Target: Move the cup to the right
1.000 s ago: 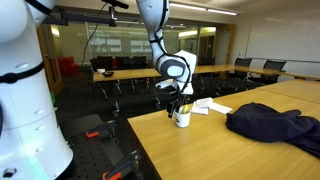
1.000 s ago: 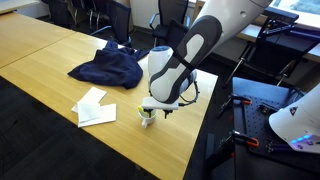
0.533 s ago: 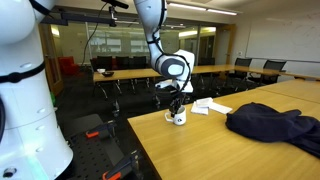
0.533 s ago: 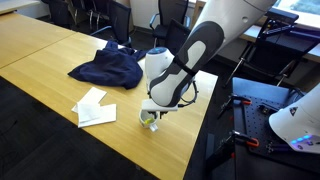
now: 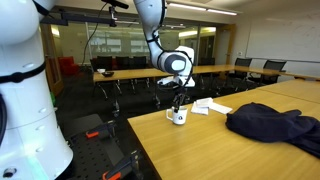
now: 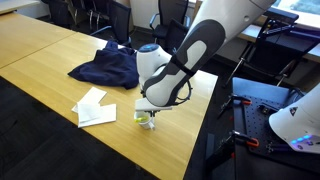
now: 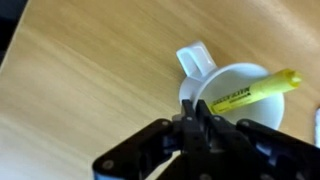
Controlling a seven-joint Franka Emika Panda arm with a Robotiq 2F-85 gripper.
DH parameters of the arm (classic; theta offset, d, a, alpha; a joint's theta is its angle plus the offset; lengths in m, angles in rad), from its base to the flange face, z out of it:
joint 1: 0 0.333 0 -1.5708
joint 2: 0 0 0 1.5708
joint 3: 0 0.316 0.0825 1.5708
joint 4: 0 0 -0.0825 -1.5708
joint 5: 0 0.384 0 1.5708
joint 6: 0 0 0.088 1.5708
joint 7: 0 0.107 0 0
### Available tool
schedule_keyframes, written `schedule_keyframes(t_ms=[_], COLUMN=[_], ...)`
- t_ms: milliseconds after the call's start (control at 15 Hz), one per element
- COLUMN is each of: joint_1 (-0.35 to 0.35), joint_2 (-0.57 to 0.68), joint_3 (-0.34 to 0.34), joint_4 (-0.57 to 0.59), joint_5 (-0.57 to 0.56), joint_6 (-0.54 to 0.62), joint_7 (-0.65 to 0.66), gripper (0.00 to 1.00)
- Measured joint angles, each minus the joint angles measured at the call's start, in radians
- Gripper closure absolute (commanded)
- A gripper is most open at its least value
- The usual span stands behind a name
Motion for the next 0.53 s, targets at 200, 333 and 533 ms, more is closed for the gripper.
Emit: schedule_keyframes(t_ms=[200, 333, 533], joint_1=[0.020, 0.014, -0.021], joint_2=[-0.004, -0.016, -0.044], joint_3=[-0.041, -0.063, -0.072], joint_4=[-0.011, -0.034, -0.094], joint_5=[-0.013, -0.012, 0.021], joint_6=[0.000, 0.001, 0.029], joint_7=[0.063, 0.093, 0.108], gripper=[0.98, 0.98, 0.98])
